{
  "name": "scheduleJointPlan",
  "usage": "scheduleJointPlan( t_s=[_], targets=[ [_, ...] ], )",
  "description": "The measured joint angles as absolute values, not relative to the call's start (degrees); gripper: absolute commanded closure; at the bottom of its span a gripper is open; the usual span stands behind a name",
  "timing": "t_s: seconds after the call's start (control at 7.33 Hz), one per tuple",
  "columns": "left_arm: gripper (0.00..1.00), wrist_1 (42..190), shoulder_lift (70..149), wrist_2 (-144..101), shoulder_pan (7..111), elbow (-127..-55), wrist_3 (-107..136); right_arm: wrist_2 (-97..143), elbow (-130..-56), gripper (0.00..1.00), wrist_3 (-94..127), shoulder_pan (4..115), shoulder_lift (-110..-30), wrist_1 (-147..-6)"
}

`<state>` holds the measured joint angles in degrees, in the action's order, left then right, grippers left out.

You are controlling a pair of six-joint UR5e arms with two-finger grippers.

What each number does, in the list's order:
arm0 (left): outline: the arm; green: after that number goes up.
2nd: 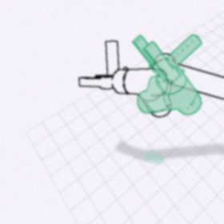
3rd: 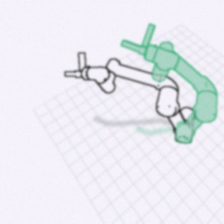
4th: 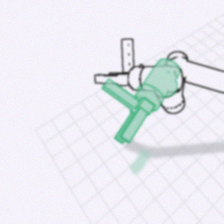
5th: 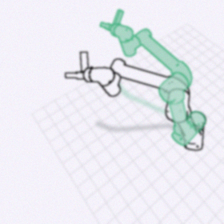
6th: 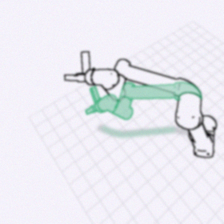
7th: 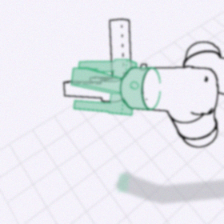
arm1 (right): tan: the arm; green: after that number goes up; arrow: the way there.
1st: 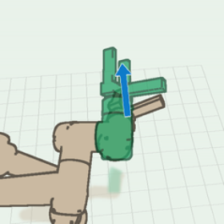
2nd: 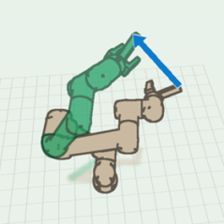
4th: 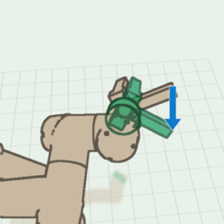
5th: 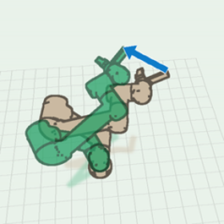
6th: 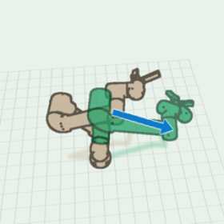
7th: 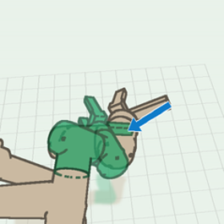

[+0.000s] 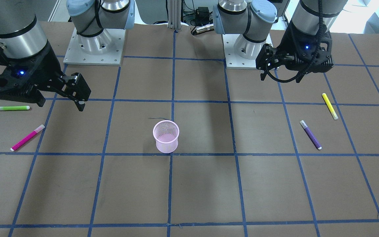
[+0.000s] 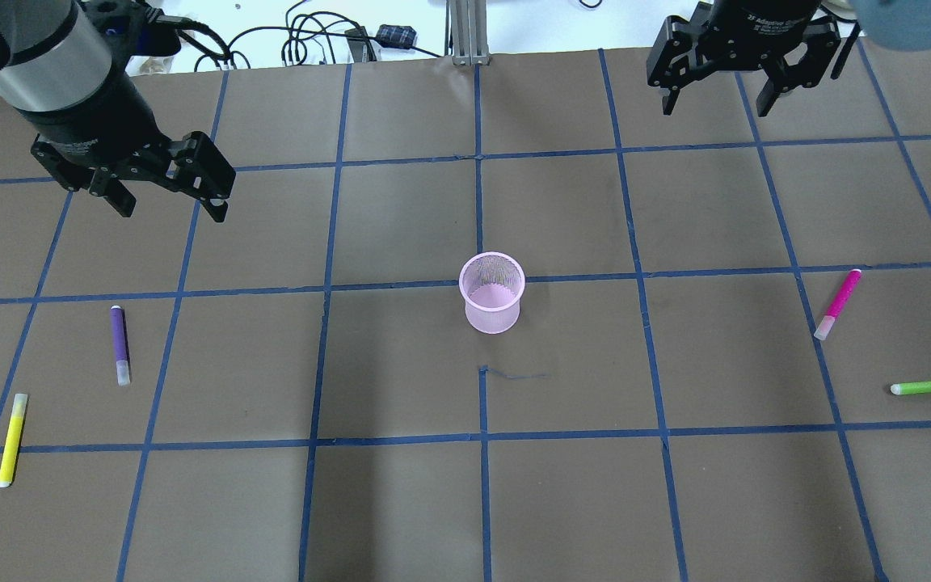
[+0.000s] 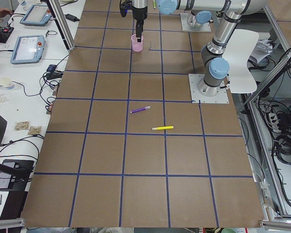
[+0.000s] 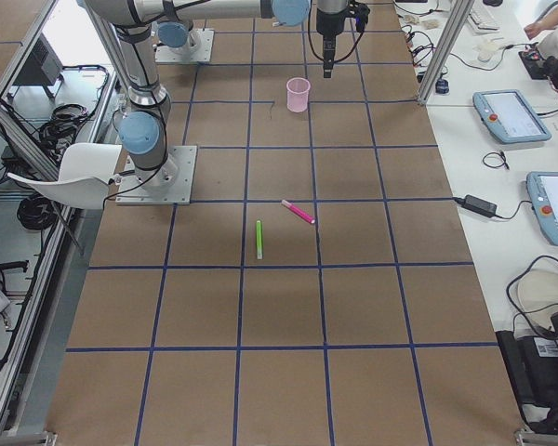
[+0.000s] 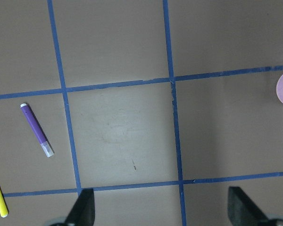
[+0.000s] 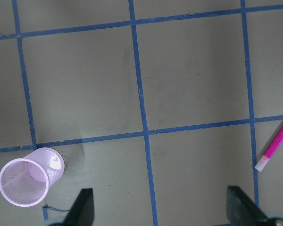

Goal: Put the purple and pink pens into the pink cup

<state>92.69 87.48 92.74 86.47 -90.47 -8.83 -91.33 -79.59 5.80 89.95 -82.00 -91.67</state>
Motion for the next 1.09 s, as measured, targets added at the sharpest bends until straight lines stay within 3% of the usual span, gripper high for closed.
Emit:
scheduleJointPlan(
  t_s=[0.68, 1.09],
  targets=[
    [0.0, 92.4, 87.8, 92.9, 86.5, -90.6, -8.9, -91.3, -78.9, 0.0, 5.2, 89.8, -82.0, -91.7],
    [0.0, 92.6, 87.7, 93.0, 86.4, -90.6, -9.2, -91.1, -77.4, 0.0, -9.6, 87.2, -81.9, -90.1]
  ],
)
